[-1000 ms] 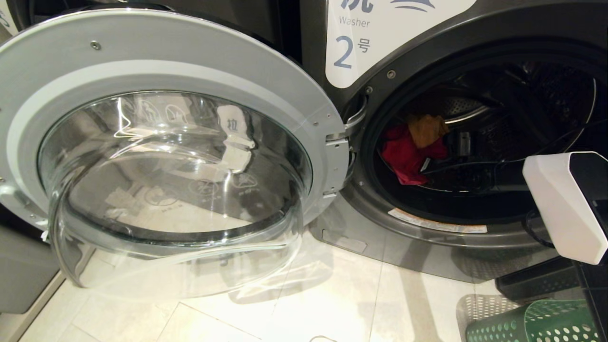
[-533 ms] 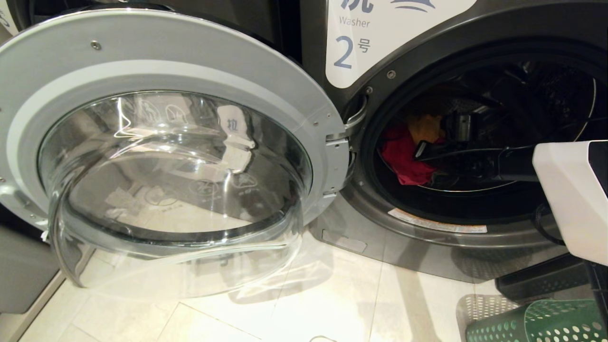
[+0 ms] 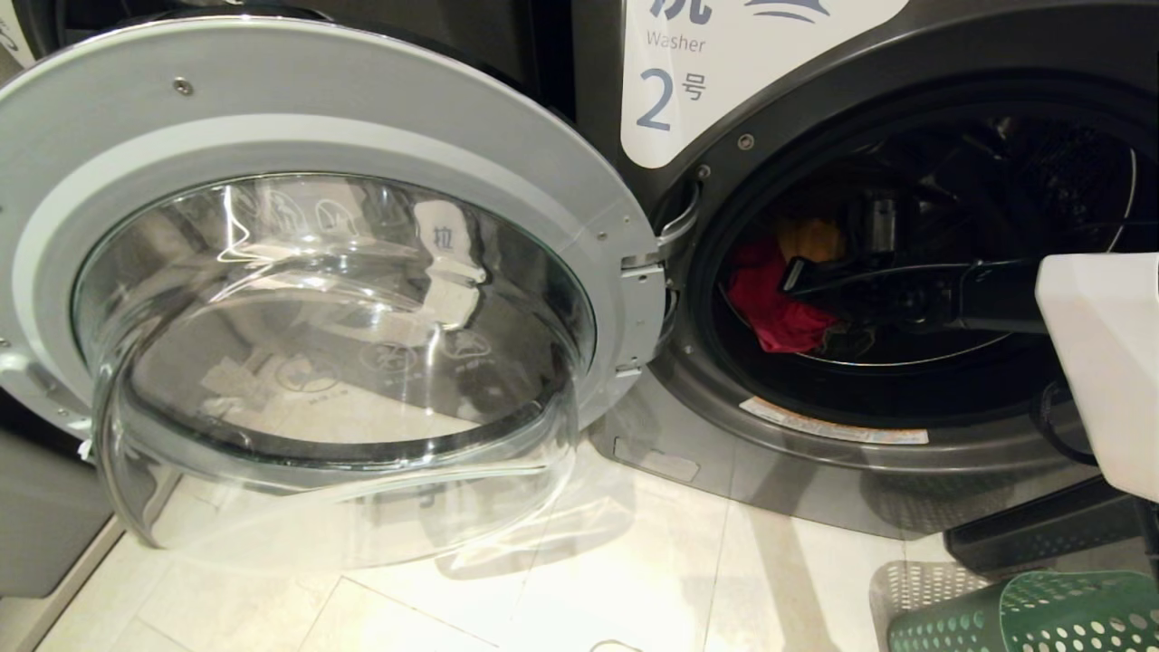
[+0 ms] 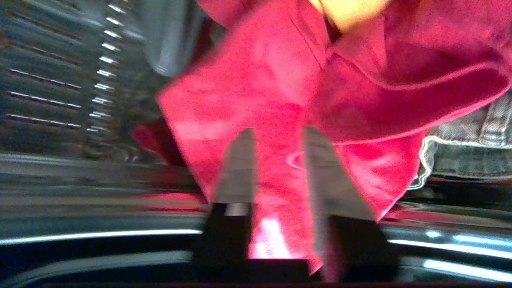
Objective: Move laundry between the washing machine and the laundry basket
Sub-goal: Pick a cloth and place it into the basket
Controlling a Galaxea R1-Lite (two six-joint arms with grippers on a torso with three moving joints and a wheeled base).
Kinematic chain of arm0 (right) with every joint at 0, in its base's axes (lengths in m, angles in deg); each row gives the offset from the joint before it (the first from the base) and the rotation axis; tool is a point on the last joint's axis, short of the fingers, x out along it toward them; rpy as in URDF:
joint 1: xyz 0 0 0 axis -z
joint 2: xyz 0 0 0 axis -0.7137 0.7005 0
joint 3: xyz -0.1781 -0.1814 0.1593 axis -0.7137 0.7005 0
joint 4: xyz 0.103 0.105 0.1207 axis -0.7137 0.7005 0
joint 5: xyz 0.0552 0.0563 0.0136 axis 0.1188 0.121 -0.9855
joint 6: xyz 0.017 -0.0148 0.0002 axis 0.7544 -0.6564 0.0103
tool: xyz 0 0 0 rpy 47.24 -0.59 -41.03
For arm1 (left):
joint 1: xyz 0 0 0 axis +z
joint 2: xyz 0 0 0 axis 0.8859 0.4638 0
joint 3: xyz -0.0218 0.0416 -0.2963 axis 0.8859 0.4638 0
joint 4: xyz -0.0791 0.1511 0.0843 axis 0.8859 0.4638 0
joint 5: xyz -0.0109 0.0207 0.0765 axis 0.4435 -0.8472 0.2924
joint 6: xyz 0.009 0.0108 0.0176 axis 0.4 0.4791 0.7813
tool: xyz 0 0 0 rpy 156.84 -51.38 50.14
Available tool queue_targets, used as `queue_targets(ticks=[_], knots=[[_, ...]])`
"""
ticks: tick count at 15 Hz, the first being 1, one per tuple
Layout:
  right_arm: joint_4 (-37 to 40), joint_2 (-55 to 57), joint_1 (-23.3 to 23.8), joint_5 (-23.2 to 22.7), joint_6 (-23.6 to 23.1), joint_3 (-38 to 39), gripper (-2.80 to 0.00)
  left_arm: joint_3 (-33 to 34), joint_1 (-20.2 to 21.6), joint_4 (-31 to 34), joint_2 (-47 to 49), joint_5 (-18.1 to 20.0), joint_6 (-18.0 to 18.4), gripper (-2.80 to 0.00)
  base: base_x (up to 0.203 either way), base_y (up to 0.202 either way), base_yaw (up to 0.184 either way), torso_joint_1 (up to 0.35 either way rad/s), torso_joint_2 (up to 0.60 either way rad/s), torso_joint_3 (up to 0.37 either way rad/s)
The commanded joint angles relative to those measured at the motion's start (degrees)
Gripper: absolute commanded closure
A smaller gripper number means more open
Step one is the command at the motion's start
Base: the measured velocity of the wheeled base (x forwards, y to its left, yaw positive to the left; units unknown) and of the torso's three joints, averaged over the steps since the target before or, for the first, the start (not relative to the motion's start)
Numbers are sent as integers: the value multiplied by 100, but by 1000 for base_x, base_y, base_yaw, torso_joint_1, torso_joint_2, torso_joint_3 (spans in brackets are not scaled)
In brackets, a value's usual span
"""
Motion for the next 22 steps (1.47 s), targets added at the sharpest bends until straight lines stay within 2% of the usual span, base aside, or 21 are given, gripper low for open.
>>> queue_targets(ticks=[1, 4, 6, 8, 10, 16, 18, 22], knots=[[-14, -222, -76, 6, -18, 3, -280, 0, 0, 0, 2, 2, -1, 0, 0, 0, 0, 0, 0, 0], [-66, -247, -76, 41, -81, -14, -280, 0, 0, 0, 2, 2, -1, 0, 0, 0, 0, 0, 0, 0], [-59, -89, -76, 145, -363, -7, -280, 0, 0, 0, 2, 2, -1, 0, 0, 0, 0, 0, 0, 0], [-124, 68, -76, 541, -809, -9, -280, 0, 0, 0, 2, 2, -1, 0, 0, 0, 0, 0, 0, 0], [-154, 212, -157, 938, -879, 0, -280, 0, 0, 0, 2, 2, -1, 0, 0, 0, 0, 0, 0, 0], [-564, 710, -132, 1116, -990, -6, -280, 0, 0, 0, 2, 2, -1, 0, 0, 0, 0, 0, 0, 0], [-794, 777, -42, 1234, -1170, -6, -280, 0, 0, 0, 2, 2, -1, 0, 0, 0, 0, 0, 0, 0], [-854, 769, 147, 1246, -1220, -15, -280, 0, 0, 0, 2, 2, -1, 0, 0, 0, 0, 0, 0, 0]])
